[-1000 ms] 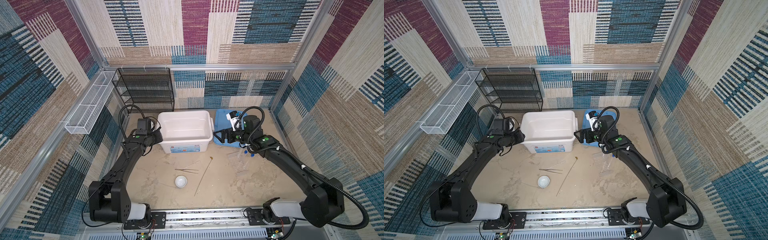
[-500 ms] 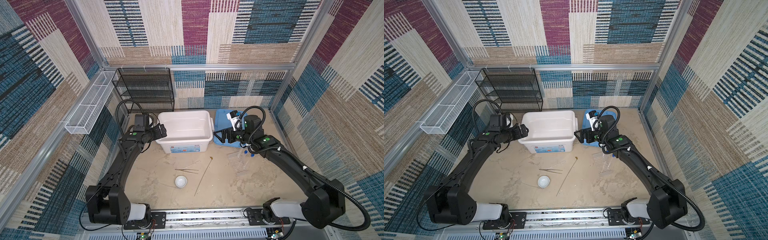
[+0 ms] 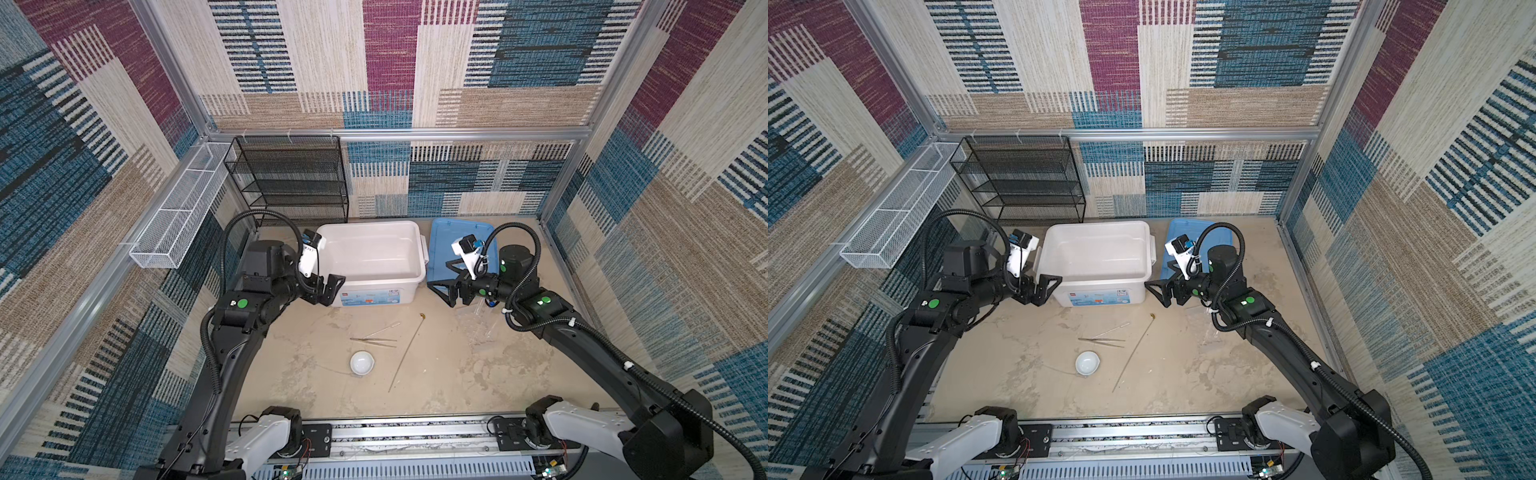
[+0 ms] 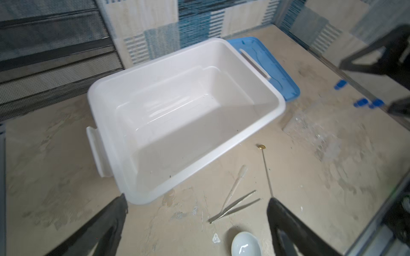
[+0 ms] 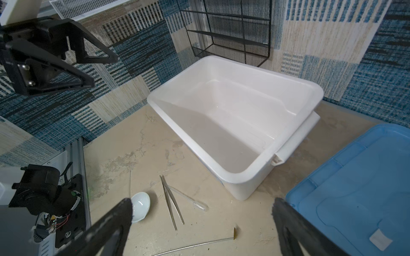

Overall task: Organize the chemistry lab equipment
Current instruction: 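Move the left gripper over the small white dish while the right gripper moves inward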

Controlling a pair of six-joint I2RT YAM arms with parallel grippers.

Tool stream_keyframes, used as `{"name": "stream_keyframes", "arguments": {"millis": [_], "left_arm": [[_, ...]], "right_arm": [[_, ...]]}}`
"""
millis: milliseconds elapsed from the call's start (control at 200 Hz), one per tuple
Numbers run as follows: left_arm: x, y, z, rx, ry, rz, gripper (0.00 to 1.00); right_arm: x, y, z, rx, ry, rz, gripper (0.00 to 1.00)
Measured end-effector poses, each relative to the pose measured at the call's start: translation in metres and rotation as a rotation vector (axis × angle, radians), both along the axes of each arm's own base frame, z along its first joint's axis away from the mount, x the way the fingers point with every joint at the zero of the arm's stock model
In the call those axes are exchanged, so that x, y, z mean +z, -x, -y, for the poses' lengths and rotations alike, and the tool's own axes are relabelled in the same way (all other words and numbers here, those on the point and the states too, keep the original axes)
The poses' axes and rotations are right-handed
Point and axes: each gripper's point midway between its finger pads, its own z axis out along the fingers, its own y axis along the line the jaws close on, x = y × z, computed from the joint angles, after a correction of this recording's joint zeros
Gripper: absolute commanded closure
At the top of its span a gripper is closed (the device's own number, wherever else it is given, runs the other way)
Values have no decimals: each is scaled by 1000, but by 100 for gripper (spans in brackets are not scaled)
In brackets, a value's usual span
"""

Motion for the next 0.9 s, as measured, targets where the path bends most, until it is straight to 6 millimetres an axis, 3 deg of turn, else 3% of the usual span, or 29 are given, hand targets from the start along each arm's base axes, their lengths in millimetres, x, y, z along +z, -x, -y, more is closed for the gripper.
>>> {"name": "stream_keyframes", "arguments": {"millis": [90,180,285,391,551,716,901], "left_arm": [[-21,25,30,-209,-99,15,1],[-55,55,50,-425,-228,12,1],[-95,85,56,-599,-358,-24,1],[-126,101,58,-696,-457,-56,2],[-166,108,51,-773,-608,-93,3],[-195,108,47,-792,-677,-123,1],[-220,102,51,-802,-700,-159,4]], "right_arm": [[-6,9,-1,29,3,37,1],[-17,17,-2,41,12,51,1],[-23,23,-7,56,25,67,1],[-18,27,-11,74,12,103,2],[-26,41,-17,106,-22,107,0],[-49,60,-29,159,-30,57,1],[-54,68,-37,184,-46,48,1]]}}
